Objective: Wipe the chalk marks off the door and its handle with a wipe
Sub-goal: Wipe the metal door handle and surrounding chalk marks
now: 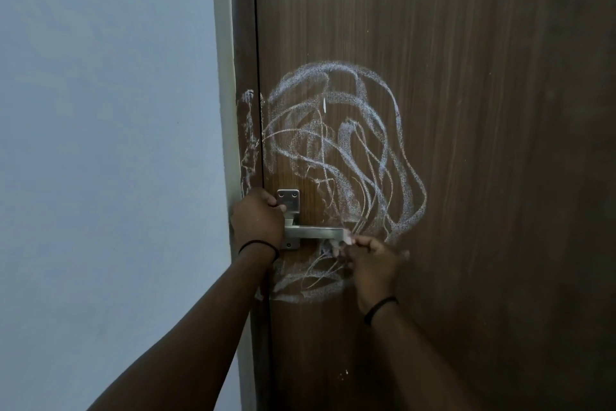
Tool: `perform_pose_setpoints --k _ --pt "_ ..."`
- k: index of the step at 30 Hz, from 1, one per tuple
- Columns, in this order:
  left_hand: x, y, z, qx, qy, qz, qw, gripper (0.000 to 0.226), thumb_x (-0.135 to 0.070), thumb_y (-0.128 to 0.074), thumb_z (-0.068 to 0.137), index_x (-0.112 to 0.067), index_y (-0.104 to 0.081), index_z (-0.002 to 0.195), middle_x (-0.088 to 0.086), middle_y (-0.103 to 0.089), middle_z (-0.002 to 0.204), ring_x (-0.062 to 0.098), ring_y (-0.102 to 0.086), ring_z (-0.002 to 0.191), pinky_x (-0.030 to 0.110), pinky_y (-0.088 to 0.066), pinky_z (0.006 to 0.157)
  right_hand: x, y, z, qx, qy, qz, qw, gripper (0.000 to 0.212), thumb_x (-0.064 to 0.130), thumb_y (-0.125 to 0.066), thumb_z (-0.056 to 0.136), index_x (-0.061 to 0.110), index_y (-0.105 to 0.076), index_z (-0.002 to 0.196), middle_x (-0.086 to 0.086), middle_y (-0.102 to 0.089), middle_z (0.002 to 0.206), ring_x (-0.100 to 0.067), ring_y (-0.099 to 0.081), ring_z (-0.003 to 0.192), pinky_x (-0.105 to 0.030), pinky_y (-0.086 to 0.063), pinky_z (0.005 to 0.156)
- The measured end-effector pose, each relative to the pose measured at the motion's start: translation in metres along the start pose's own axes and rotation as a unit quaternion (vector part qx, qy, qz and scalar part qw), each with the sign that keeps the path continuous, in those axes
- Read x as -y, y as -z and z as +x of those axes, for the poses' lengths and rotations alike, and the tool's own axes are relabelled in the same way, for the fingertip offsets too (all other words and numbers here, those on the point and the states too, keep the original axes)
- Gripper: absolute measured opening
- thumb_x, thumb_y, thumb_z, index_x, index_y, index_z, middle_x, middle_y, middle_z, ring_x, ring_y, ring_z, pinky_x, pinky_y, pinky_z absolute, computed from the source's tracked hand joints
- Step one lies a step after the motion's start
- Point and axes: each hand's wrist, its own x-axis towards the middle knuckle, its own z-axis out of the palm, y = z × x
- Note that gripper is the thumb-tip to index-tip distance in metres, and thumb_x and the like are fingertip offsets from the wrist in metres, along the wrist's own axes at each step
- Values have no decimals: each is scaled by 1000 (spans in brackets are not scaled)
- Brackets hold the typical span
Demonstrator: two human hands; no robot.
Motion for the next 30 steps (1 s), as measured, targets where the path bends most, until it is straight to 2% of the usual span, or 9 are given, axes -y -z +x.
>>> perform_pose_setpoints --k 4,9,11,13,17,21,23,26,30 --pt "0 3 2 15 5 -2 1000 21 -20 -79 79 -27 -60 75 -9 -61 75 14 -61 76 22 -38 59 -6 -36 -6 40 34 34 998 23 -2 -74 82 20 -75 84 4 -75 73 -5 -70 69 -17 -53 59" --pt "0 2 8 21 5 13 1000 21 -22 -81 78 -26 -61 72 -10 -59 72 11 -58 74 13 -31 53 -14 -71 -4 -45 57 65 995 34 -1 -75 81 33 -72 82 10 -73 82 -12 -71 84 -29 -58 73" --pt "1 0 9 23 6 20 1000 23 -23 -81 78 -27 -60 70 -10 -59 72 11 -58 73 13 -31 52 -24 -70 -1 -47 64 42 996 28 7 -79 79 34 -73 80 14 -73 75 -4 -71 78 -23 -58 67" --pt "2 -1 9 17 3 33 999 22 -24 -81 78 -26 -61 70 -10 -59 71 10 -56 70 13 -30 51 -36 -70 -3 -28 46 -14 998 9 16 -81 78 23 -76 77 5 -73 71 -12 -71 73 -33 -60 65" --pt "1 -3 9 16 -12 46 999 21 -22 -80 79 -25 -61 69 -14 -56 66 7 -54 65 14 -32 51 -49 -70 -18 -16 29 -55 998 11 21 -78 81 18 -73 72 6 -70 65 -7 -66 63 -30 -54 60" --pt "-3 3 10 38 -12 58 998 27 -21 -78 81 -26 -57 64 -14 -56 65 1 -52 61 14 -32 51 -56 -63 -43 132 -14 -186 974 16 10 -70 84 20 -76 72 6 -72 71 -14 -67 70 -36 -58 69" --pt "-5 7 9 50 -9 47 998 30 -18 -77 82 -25 -56 61 -12 -57 65 3 -56 63 13 -32 51 -48 -55 -57 163 14 -144 976 27 5 -68 85 27 -75 71 2 -74 74 -18 -71 74 -46 -60 71" --pt "-6 10 1 46 -5 29 999 25 -15 -72 85 -23 -62 64 -9 -63 69 7 -59 67 18 -36 54 -17 -44 -51 121 144 -159 969 26 3 -63 89 26 -74 86 5 -70 86 -14 -69 81 -37 -59 71" --pt "-5 4 -21 -4 -55 64 996 19 -9 -56 92 -15 -73 97 6 -72 97 20 -64 85 23 -39 69 52 -42 -22 58 309 -215 925 16 6 -69 87 20 -71 94 6 -66 93 -10 -63 83 -28 -53 72"
